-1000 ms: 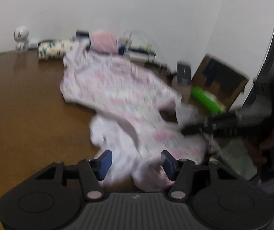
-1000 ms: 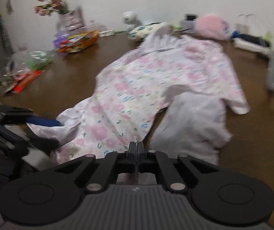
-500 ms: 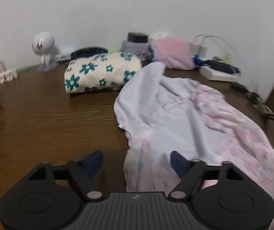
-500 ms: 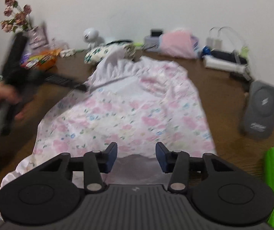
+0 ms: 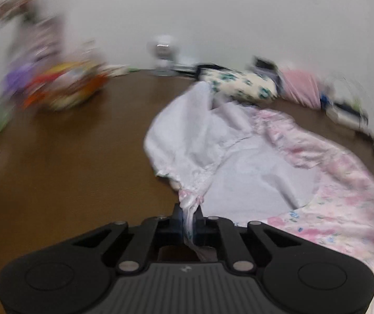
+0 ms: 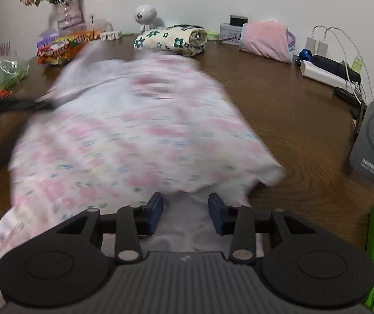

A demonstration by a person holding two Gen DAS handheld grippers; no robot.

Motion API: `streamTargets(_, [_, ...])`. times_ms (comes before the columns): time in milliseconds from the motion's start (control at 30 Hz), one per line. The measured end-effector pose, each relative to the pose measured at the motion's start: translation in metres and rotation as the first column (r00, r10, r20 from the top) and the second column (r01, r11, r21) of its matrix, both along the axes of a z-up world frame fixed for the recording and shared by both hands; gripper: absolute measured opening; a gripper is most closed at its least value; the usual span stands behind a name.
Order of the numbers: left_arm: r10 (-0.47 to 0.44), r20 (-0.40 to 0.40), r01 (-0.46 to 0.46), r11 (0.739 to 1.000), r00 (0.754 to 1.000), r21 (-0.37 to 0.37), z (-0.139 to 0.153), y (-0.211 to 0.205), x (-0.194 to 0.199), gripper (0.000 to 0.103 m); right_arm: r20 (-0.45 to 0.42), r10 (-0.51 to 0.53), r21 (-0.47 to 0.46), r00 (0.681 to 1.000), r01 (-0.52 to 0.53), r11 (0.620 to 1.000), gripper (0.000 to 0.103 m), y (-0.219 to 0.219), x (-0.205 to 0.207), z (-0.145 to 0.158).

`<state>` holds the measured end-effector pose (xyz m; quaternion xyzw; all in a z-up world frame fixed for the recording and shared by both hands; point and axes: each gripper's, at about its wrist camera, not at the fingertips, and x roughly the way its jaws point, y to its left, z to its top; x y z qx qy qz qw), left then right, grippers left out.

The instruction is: Fold clothes

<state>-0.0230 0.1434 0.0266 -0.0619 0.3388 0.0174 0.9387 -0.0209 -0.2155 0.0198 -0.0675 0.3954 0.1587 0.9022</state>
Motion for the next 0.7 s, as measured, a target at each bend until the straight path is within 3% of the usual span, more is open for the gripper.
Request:
streamTargets(133, [-0.004, 0.015, 0.005, 0.998, 1.000, -0.065, 0.020, 0.003, -0.059, 0.016, 0.069, 0.035, -0.113, 0.997, -0.027, 0.993, 0.039, 0.037, 0.049, 0.000])
streamTargets(167, [-0.009, 0.050, 0.012, 0.998, 0.999, -0.065, 0.031, 0.004, -0.067, 0.025, 0.105, 0.045, -0.156, 0.993, -0.028, 0.987, 0.038, 0.046, 0.063, 0.000])
streamTargets(200, [0.001, 0.094, 0.004, 0.999, 0.996, -0.048, 0.042, 0.005, -0.073, 0.050, 0.134, 0.038, -0.197, 0.990, -0.011, 0.980, 0.035, 0.053, 0.074, 0.003])
streamTargets(233, [0.007, 0.151, -0.004, 1.000, 0.989, -0.022, 0.051, 0.007, -0.076, 0.067, 0.154, 0.018, -0.218, 0.988, 0.016, 0.976, 0.035, 0.055, 0.079, 0.009])
streamTargets(267, [-0.004, 0.208, 0.001, 1.000, 0.978, 0.012, 0.057, 0.008, -0.077, 0.092, 0.172, 0.015, -0.191, 0.985, 0.019, 0.981, 0.035, 0.054, 0.072, 0.019])
streamTargets(300, [-0.027, 0.241, 0.018, 0.999, 0.970, 0.040, 0.059, 0.008, -0.074, 0.093, 0.190, 0.020, -0.143, 0.982, 0.008, 0.990, 0.041, 0.052, 0.060, 0.031])
streamTargets(400, [-0.163, 0.170, 0.161, 0.987, 0.972, 0.024, 0.051, 0.009, -0.039, 0.090, 0.175, 0.081, 0.004, 0.981, -0.083, 0.997, 0.055, 0.048, 0.015, 0.052])
streamTargets(433, [-0.204, 0.144, 0.205, 0.979, 0.968, 0.012, 0.047, 0.010, -0.027, 0.086, 0.148, 0.121, 0.043, 0.982, -0.129, 0.991, 0.055, 0.050, -0.003, 0.051])
streamTargets(500, [-0.244, 0.068, 0.247, 0.967, 0.967, -0.054, 0.032, 0.013, -0.002, 0.067, 0.089, 0.187, 0.078, 0.978, -0.194, 0.978, 0.055, 0.055, -0.037, 0.037])
streamTargets(567, [-0.266, 0.009, 0.266, 0.963, 0.964, -0.049, 0.019, 0.011, 0.010, 0.055, 0.043, 0.215, 0.079, 0.976, -0.218, 0.973, 0.055, 0.062, -0.062, 0.022])
streamTargets(633, [-0.276, -0.020, 0.276, 0.961, 0.961, -0.020, 0.010, 0.009, 0.009, 0.050, 0.011, 0.235, 0.057, 0.972, -0.235, 0.970, 0.052, 0.067, -0.081, 0.008])
streamTargets(700, [-0.277, -0.031, 0.277, 0.961, 0.960, 0.007, 0.006, 0.008, 0.003, 0.047, -0.010, 0.237, 0.022, 0.972, -0.237, 0.971, 0.043, 0.068, -0.088, -0.002])
